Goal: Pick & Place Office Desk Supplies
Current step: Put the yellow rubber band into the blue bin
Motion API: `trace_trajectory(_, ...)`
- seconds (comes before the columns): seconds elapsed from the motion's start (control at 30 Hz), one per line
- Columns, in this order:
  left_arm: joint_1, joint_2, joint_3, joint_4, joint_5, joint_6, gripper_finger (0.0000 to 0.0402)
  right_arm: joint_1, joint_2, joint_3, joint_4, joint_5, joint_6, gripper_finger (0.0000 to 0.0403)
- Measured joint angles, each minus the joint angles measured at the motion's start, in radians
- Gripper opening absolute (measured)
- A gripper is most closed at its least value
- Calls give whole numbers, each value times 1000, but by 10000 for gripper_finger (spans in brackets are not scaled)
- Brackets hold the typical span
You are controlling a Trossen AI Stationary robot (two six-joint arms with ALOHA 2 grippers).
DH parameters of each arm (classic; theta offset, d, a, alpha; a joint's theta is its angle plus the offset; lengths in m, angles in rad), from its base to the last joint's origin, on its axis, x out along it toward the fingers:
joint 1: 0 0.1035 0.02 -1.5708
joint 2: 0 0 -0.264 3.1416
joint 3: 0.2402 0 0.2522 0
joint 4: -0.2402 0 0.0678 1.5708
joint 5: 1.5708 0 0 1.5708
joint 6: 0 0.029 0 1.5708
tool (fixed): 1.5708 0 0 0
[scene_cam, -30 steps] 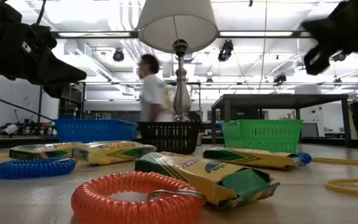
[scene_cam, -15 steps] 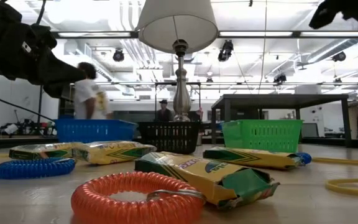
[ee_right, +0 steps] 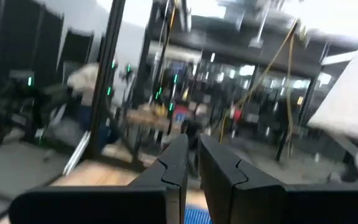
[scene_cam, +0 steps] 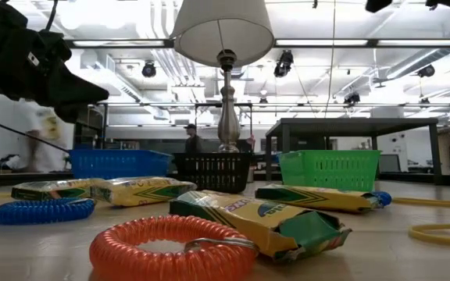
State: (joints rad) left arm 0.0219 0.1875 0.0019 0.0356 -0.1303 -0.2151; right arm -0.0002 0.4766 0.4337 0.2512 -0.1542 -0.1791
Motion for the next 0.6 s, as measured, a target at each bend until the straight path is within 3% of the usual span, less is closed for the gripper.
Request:
trace_trajectory(0.13,0,0,0,0,0,0,27,0,60,31,-22,6,15,34)
trace_trajectory(0.43,0,0,0,0,0,0,27,0,127,51,-63,206,27,34)
trace_trajectory(0.6,0,0,0,0,0,0,27,0,144,63,-77,212,6,34)
